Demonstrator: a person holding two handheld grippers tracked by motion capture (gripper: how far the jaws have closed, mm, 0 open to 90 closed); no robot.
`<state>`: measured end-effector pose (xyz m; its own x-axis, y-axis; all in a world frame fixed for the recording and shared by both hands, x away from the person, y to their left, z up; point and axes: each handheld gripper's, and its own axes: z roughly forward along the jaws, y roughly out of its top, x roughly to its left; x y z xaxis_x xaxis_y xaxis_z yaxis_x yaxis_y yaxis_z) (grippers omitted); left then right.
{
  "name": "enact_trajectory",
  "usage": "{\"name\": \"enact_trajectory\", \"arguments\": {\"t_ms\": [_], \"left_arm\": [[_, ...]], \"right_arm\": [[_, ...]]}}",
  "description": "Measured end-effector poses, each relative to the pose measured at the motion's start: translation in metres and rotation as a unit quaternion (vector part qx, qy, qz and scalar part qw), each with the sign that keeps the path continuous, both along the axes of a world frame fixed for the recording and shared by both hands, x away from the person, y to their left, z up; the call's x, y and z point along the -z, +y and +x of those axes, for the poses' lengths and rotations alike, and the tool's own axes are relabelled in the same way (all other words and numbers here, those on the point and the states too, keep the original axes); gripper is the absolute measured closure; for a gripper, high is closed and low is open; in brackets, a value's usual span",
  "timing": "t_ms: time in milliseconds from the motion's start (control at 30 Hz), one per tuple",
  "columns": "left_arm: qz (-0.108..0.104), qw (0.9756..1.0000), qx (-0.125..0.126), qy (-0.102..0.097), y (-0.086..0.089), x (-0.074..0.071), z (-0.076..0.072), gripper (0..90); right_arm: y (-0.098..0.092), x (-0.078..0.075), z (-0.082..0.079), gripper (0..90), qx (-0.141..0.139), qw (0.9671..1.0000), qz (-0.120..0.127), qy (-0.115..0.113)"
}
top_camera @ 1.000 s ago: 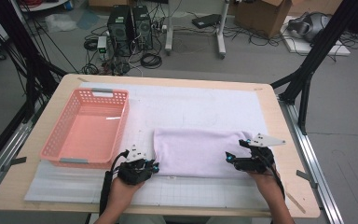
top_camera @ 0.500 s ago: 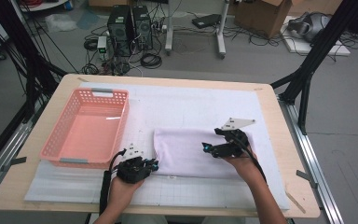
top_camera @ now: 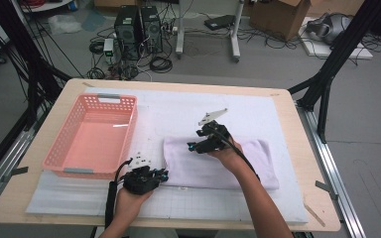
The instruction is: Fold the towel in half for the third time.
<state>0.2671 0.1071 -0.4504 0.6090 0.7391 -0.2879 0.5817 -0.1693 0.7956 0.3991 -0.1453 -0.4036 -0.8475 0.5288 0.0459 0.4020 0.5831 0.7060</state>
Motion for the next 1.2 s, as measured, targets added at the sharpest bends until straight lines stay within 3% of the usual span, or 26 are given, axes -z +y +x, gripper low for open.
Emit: {"name": "enact_trajectory", "arguments": {"t_ms": [300,533,700,800,900,1000,1067,1200], "left_arm": [[-0.001,1.0000,0.004,0.000,0.002,0.001,-0.001,82.7],[0.001,1.0000,0.003,0.005,0.003,0.002,-0.001,83.1],[0.002,1.0000,0.001,0.009,0.004,0.002,-0.001,83.6],[-0.005,0.9999,-0.001,0.015,0.007,0.002,0.000,83.7],[-0.018,0.9996,-0.001,0.020,0.011,-0.001,0.000,83.7],[-0.024,0.9996,0.002,0.011,0.014,-0.009,0.000,83.7],[-0.040,0.9992,0.009,-0.001,0.017,-0.015,-0.001,83.7],[-0.046,0.9988,0.007,-0.016,0.022,-0.025,0.001,83.6]], "right_arm": [[0.043,0.009,0.023,39.1,-0.030,0.9990,-0.032,0.008],[0.063,0.025,0.030,49.9,-0.045,0.9977,-0.047,0.017],[0.068,0.027,0.031,62.7,-0.060,0.9970,-0.043,0.022],[0.069,0.026,0.031,76.7,-0.066,0.9966,-0.042,0.025],[0.071,0.025,0.029,81.2,-0.069,0.9963,-0.048,0.020],[0.072,0.022,0.028,82.0,-0.071,0.9967,-0.034,0.017],[0.073,0.018,0.027,82.0,-0.075,0.9969,-0.022,0.011],[0.073,0.012,0.025,81.9,-0.078,0.9969,0.007,0.009]]}}
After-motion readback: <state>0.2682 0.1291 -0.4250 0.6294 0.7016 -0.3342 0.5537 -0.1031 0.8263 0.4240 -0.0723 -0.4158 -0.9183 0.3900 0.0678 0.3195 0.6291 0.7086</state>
